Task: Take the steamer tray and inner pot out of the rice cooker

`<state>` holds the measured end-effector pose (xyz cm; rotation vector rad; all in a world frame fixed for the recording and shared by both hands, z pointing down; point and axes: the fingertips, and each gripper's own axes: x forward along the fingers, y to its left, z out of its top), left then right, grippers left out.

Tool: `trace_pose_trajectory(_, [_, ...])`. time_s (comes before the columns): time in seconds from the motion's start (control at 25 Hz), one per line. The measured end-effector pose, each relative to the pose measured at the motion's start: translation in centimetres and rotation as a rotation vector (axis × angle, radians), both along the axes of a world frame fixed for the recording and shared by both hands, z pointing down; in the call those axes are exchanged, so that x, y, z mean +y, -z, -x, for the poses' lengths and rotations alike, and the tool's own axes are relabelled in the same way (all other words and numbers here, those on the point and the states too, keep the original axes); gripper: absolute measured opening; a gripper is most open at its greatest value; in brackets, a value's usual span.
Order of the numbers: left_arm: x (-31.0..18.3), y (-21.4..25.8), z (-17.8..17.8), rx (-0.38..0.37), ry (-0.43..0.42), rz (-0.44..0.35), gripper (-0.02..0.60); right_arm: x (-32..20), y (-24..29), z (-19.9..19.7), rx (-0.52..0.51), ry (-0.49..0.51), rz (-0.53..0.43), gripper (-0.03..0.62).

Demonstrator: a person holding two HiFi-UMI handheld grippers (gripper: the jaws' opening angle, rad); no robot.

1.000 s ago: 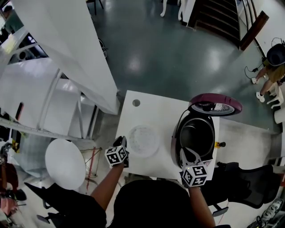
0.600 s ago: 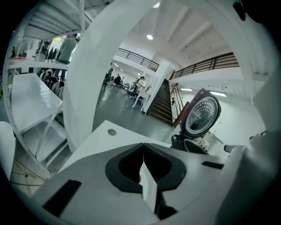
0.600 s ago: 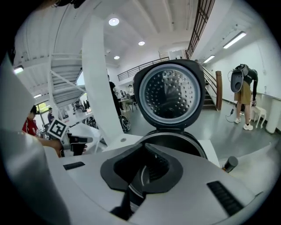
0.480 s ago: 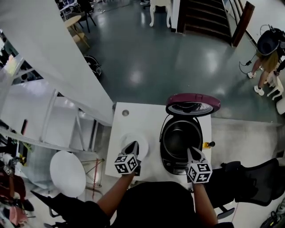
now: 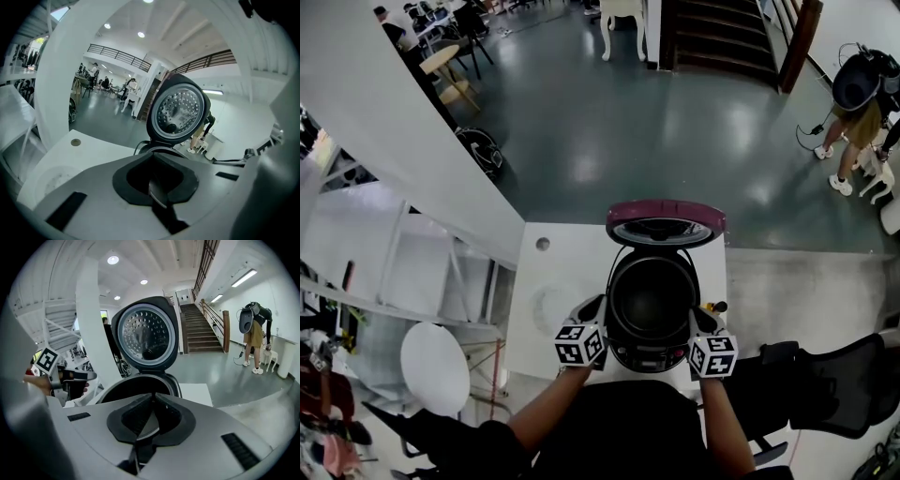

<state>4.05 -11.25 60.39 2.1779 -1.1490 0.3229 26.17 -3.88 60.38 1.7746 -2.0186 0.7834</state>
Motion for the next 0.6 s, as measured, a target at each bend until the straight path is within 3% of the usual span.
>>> trace_pose_trajectory(0.36, [0.4, -0.2, -1.9, -0.028, 0.019, 0.005, 0.005, -1.5, -2.7, -2.7, 0.034, 0.000, 0.073, 0.014])
trace_pose_trajectory(0.48, [0.6, -0.3, -1.8, -0.033, 0.030, 0.012, 0.005, -1.8, -4.3, -2.9, 0.043, 0.019, 0.123, 0.111])
trace_pose_trajectory(0.6, [0.7, -0.4, -1.3, -0.035, 0.045, 0.020, 0.005, -2.4, -5.4, -2.5, 0.051, 0.043, 0.157, 0.159])
